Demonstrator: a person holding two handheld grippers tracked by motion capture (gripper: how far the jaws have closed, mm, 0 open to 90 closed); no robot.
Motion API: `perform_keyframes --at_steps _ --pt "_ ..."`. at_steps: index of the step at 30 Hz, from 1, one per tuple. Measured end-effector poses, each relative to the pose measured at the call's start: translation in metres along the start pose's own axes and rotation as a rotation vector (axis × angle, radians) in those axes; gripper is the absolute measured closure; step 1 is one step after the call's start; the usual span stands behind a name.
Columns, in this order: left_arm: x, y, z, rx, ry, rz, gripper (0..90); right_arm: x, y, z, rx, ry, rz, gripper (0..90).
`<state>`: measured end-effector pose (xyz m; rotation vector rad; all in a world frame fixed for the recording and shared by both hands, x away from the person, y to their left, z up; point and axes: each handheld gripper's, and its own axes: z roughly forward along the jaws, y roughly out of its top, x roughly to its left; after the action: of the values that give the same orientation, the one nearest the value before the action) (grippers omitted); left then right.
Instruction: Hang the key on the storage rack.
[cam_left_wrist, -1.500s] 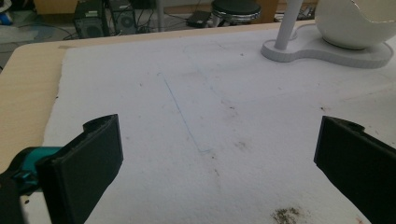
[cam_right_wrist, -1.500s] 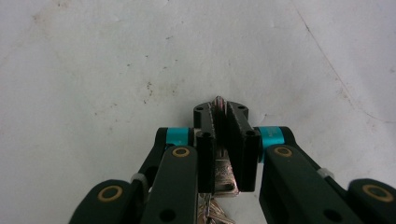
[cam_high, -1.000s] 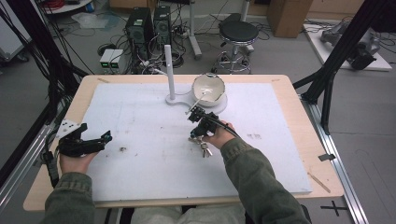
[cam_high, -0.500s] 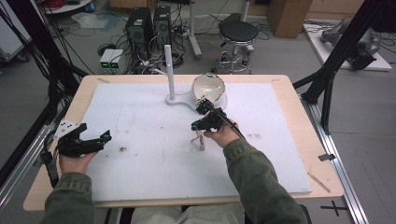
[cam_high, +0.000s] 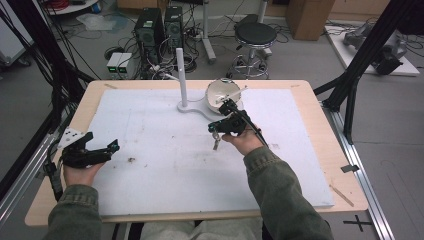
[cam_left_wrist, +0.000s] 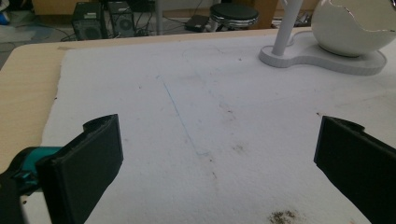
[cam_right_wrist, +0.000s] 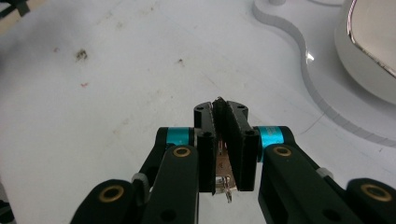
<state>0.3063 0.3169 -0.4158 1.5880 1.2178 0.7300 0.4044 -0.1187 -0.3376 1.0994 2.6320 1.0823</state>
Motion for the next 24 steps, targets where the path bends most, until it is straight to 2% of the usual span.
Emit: perform_keyframes --at_steps 8,24 --pt "0.000 0.000 0.000 0.001 0.000 -0.002 1.7 0.003 0.014 -0.008 -0.024 0.013 -0.009 82.8" --pt "0.000 0.000 0.001 0.002 -0.005 0.001 1.7 0.017 0.049 -0.017 -0.068 0.043 -0.069 82.8"
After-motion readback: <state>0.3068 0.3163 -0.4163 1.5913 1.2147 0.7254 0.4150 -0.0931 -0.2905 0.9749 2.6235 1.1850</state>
